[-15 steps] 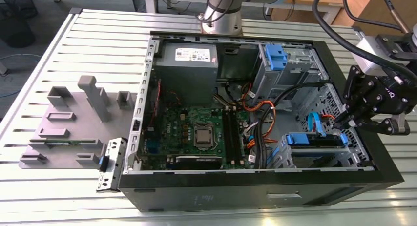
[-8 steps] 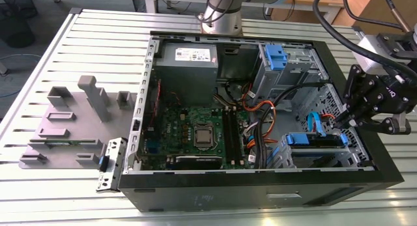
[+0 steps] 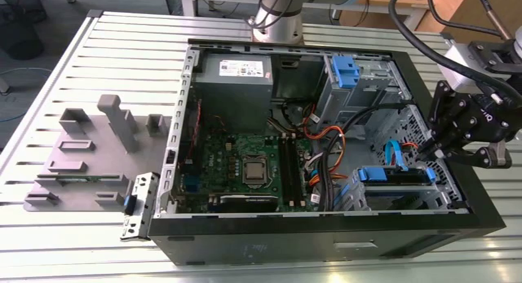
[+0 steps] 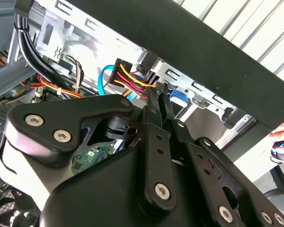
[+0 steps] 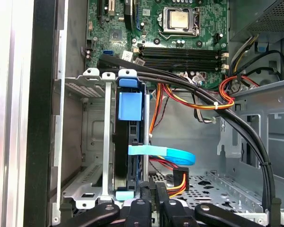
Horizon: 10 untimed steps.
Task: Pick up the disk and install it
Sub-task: 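Insert the second disk wire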
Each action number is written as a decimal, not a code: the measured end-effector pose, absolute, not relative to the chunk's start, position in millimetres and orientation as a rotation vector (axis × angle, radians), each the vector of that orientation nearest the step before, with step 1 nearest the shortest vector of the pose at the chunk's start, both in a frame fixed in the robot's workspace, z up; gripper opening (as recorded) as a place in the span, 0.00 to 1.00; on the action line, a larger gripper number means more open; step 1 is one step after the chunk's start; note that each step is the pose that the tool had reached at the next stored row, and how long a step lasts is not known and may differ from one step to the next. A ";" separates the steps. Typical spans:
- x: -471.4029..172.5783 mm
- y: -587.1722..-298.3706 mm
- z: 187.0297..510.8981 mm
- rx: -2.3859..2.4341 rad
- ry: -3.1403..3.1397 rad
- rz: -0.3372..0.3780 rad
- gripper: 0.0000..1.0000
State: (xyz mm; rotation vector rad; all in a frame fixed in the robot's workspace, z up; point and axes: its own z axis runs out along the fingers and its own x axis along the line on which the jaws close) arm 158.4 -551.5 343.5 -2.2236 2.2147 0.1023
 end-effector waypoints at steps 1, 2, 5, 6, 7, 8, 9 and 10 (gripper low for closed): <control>157.7 -551.5 343.5 -2.223 2.215 0.102 0.16; 156.9 -551.5 343.6 -2.223 2.215 0.102 0.16; 156.1 -551.5 343.5 -2.223 2.214 0.102 0.16; 156.1 -551.5 343.5 -2.224 2.214 0.102 0.16; 155.9 -551.5 343.5 -2.223 2.214 0.102 0.16; 155.8 -551.5 343.5 -2.223 2.214 0.102 0.16; 155.8 -551.5 343.5 -2.223 2.214 0.102 0.16; 155.8 -551.4 343.5 -2.223 2.214 0.102 0.16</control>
